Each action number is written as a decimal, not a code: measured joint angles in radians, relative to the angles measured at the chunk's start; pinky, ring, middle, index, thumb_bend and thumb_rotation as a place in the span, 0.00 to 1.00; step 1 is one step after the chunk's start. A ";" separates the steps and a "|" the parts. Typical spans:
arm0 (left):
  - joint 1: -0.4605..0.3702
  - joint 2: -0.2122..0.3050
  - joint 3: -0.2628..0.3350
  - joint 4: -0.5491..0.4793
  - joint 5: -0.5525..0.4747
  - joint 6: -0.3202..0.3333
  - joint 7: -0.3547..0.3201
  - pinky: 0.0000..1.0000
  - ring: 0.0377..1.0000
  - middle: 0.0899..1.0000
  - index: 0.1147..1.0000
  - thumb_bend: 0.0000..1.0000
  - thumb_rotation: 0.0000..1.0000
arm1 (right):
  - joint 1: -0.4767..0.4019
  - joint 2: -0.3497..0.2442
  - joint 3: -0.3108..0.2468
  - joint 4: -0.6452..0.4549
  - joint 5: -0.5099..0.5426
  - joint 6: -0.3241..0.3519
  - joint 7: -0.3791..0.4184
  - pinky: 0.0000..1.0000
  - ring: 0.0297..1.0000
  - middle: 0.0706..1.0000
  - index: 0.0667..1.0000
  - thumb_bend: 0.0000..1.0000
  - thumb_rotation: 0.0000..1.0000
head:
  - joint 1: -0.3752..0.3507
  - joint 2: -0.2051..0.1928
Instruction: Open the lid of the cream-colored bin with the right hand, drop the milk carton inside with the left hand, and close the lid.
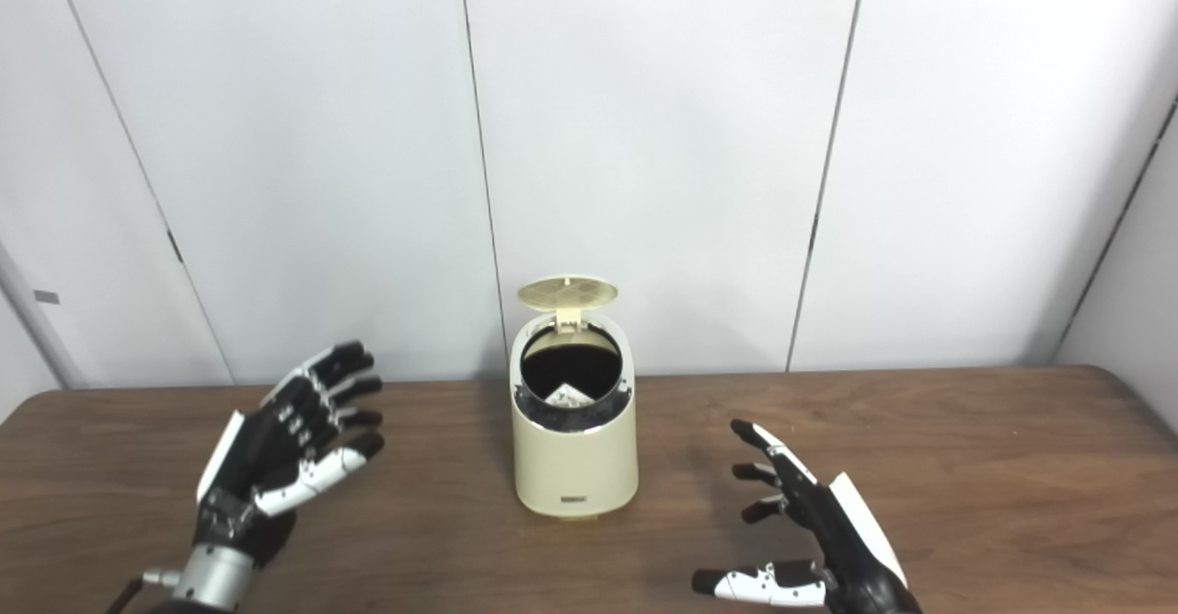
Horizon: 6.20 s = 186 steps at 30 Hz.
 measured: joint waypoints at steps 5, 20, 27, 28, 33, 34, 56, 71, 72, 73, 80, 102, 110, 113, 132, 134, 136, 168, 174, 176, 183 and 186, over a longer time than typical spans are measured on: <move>0.034 -0.009 0.012 -0.002 -0.039 0.057 -0.031 0.69 0.77 0.83 0.82 0.71 0.07 | -0.002 0.002 0.001 -0.017 0.002 0.020 0.002 0.63 0.83 0.94 0.91 0.73 0.14 | 0.006 0.003; 0.070 -0.014 -0.005 0.130 0.093 -0.128 -0.078 0.48 0.59 0.66 0.67 0.68 0.09 | -0.065 0.003 -0.001 0.014 0.020 -0.003 -0.002 0.74 0.81 0.88 0.87 0.72 0.17 | -0.006 -0.008; 0.071 -0.025 -0.008 0.151 0.101 -0.161 -0.083 0.49 0.58 0.65 0.67 0.69 0.13 | -0.233 -0.055 0.025 0.023 -0.028 0.017 0.037 0.76 0.82 0.91 0.85 0.74 0.25 | -0.011 -0.018; 0.071 -0.026 -0.009 0.151 0.109 -0.162 -0.082 0.49 0.58 0.65 0.67 0.69 0.13 | -0.261 -0.062 0.025 0.023 -0.030 0.031 0.042 0.76 0.83 0.93 0.85 0.74 0.24 | -0.011 -0.018; 0.072 -0.028 -0.012 0.153 0.125 -0.167 -0.085 0.49 0.58 0.65 0.67 0.69 0.13 | -0.381 -0.076 0.055 0.025 -0.057 0.089 0.079 0.77 0.85 0.87 0.85 0.73 0.26 | -0.015 -0.021; 0.072 -0.029 -0.012 0.153 0.125 -0.167 -0.085 0.49 0.58 0.65 0.67 0.69 0.13 | -0.405 -0.075 0.063 0.025 -0.060 0.104 0.084 0.79 0.86 0.87 0.85 0.72 0.26 | -0.015 -0.021; 0.071 -0.036 -0.013 0.153 0.134 -0.184 -0.085 0.48 0.58 0.65 0.68 0.71 0.16 | -0.666 -0.087 0.273 0.148 -0.272 0.200 0.239 0.88 0.98 0.90 0.86 0.67 0.50 | -0.005 -0.021; 0.071 -0.045 -0.005 0.151 0.137 -0.180 -0.065 0.48 0.59 0.65 0.67 0.72 0.18 | -0.649 -0.113 0.286 0.060 -0.275 0.195 0.321 0.88 1.00 0.88 0.85 0.68 0.52 | -0.002 -0.008; 0.071 -0.045 -0.003 0.152 0.137 -0.179 -0.063 0.47 0.58 0.65 0.67 0.72 0.18 | -0.647 -0.120 0.286 0.049 -0.276 0.196 0.329 0.89 1.00 0.89 0.85 0.69 0.53 | -0.002 -0.006; 0.071 -0.047 -0.002 0.152 0.137 -0.179 -0.062 0.47 0.58 0.65 0.67 0.72 0.17 | -0.645 -0.126 0.286 0.040 -0.277 0.198 0.339 0.89 1.00 0.89 0.85 0.69 0.53 | -0.002 -0.006; 0.071 -0.050 -0.002 0.151 0.137 -0.179 -0.059 0.47 0.58 0.65 0.67 0.72 0.19 | -0.622 -0.153 0.287 -0.021 -0.292 0.206 0.396 0.89 1.00 0.89 0.86 0.70 0.55 | 0.002 0.000; 0.078 -0.055 -0.006 0.135 0.139 -0.131 -0.057 0.47 0.59 0.65 0.67 0.73 0.19 | -0.577 -0.174 0.281 -0.046 -0.314 0.183 0.421 0.90 0.98 0.84 0.83 0.69 0.48 | 0.005 0.028; 0.082 -0.064 -0.007 0.124 0.139 -0.120 -0.056 0.47 0.59 0.65 0.67 0.73 0.19 | -0.574 -0.179 0.281 -0.047 -0.307 0.185 0.435 0.97 1.00 0.84 0.83 0.67 0.43 | 0.008 0.034; 0.086 -0.065 -0.007 0.120 0.139 -0.119 -0.056 0.47 0.59 0.65 0.67 0.72 0.18 | -0.566 -0.180 0.283 -0.049 -0.309 0.185 0.444 0.98 1.00 0.83 0.83 0.68 0.44 | 0.011 0.037; 0.088 -0.070 -0.009 0.118 0.155 -0.117 -0.054 0.47 0.59 0.66 0.67 0.73 0.20 | -0.548 -0.211 0.362 -0.057 -0.422 0.116 0.512 0.96 0.99 0.82 0.85 0.72 0.42 | 0.026 0.052; 0.089 -0.071 -0.009 0.117 0.155 -0.117 -0.054 0.47 0.59 0.66 0.67 0.73 0.20 | -0.548 -0.210 0.363 -0.060 -0.427 0.118 0.528 0.98 1.00 0.82 0.85 0.72 0.43 | 0.029 0.052; 0.089 -0.071 -0.009 0.117 0.155 -0.117 -0.054 0.47 0.59 0.66 0.66 0.72 0.20 | -0.548 -0.208 0.364 -0.062 -0.434 0.119 0.536 0.99 1.00 0.83 0.86 0.73 0.44 | 0.029 0.054; 0.096 -0.074 -0.004 0.111 0.137 -0.120 -0.061 0.47 0.59 0.66 0.67 0.72 0.19 | -0.476 -0.157 0.275 -0.091 -0.551 0.054 0.493 0.97 1.00 0.84 0.86 0.68 0.45 | 0.032 0.052; 0.099 -0.073 -0.005 0.102 0.133 -0.117 -0.061 0.47 0.59 0.66 0.66 0.73 0.18 | -0.435 -0.107 0.157 -0.116 -0.438 0.072 0.404 0.73 0.90 0.89 0.89 0.67 0.36 | 0.029 0.051; 0.104 -0.073 -0.005 0.086 0.132 -0.115 -0.061 0.47 0.59 0.65 0.67 0.73 0.18 | -0.403 -0.088 0.122 -0.118 -0.394 0.080 0.376 0.74 0.89 0.91 0.90 0.67 0.31 | 0.031 0.054; 0.105 -0.068 -0.006 0.083 0.129 -0.113 -0.070 0.47 0.59 0.66 0.67 0.72 0.17 | -0.286 -0.041 0.005 -0.110 -0.246 0.150 0.297 0.74 0.86 0.89 0.89 0.73 0.24 | 0.028 0.052; 0.105 -0.067 -0.006 0.083 0.127 -0.114 -0.073 0.48 0.59 0.66 0.68 0.71 0.15 | -0.252 -0.037 -0.027 -0.097 -0.177 0.161 0.266 0.75 0.87 0.90 0.90 0.75 0.21 | 0.023 0.052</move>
